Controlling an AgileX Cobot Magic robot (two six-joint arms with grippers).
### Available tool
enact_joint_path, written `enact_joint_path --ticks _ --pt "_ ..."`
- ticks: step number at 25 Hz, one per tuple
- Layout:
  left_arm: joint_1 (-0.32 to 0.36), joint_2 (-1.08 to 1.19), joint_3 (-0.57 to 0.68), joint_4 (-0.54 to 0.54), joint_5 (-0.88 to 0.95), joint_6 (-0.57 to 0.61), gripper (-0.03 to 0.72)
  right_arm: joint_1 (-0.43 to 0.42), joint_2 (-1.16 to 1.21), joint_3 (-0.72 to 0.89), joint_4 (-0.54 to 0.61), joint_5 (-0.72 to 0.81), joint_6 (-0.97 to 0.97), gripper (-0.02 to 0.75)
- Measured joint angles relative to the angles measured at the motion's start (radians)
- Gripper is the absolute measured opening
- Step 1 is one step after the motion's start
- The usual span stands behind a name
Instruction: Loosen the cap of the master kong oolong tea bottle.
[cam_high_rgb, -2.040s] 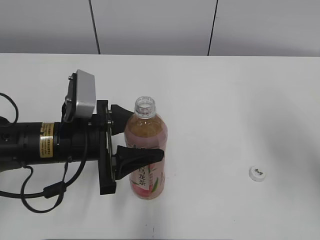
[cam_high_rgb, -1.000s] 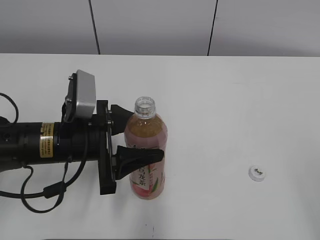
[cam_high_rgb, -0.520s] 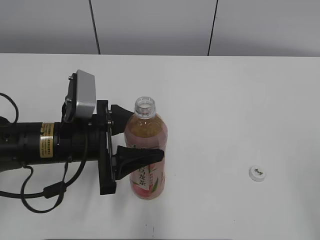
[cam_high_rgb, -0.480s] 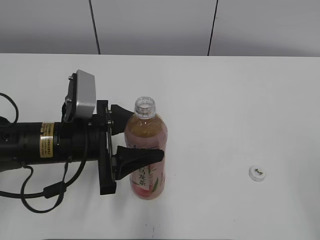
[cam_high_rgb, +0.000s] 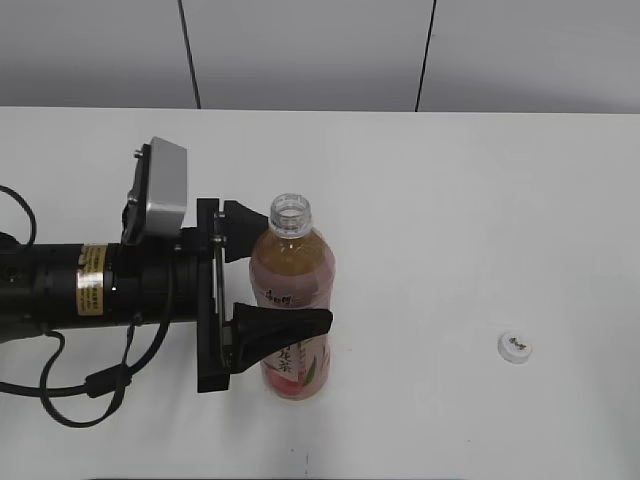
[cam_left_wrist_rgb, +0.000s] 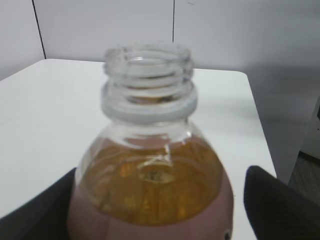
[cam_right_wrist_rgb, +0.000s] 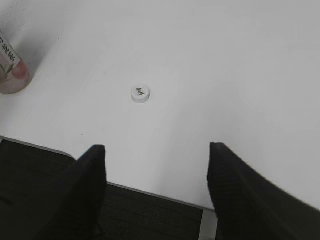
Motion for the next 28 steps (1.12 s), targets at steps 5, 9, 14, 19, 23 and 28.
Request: enact_joint_path --ticks 5,9,14,19,23,28 --pt "0.0 -0.001 0.0 0.009 -0.002 -0.004 0.594 0.0 0.0 0.0 0.0 0.0 0.0 0.484" --pt "0.0 -0.001 0.0 -0.001 -0.002 -0.008 0.597 0.0 0.0 0.0 0.0 0.0 0.0 0.484" --pt "0.0 -0.007 0.0 -0.031 -0.002 -0.013 0.595 0.0 0.0 0.0 0.0 0.0 0.0 0.484" --pt "0.0 -0.041 0.0 -0.044 -0.002 -0.022 0.594 0.0 0.0 0.0 0.0 0.0 0.0 0.484" --pt "0.0 -0.07 0.0 -0.069 -0.003 -0.031 0.594 0.0 0.0 0.0 0.0 0.0 0.0 0.484" --pt "0.0 -0.102 0.0 -0.082 -0.003 -0.049 0.594 0.0 0.0 0.0 0.0 0.0 0.0 0.484"
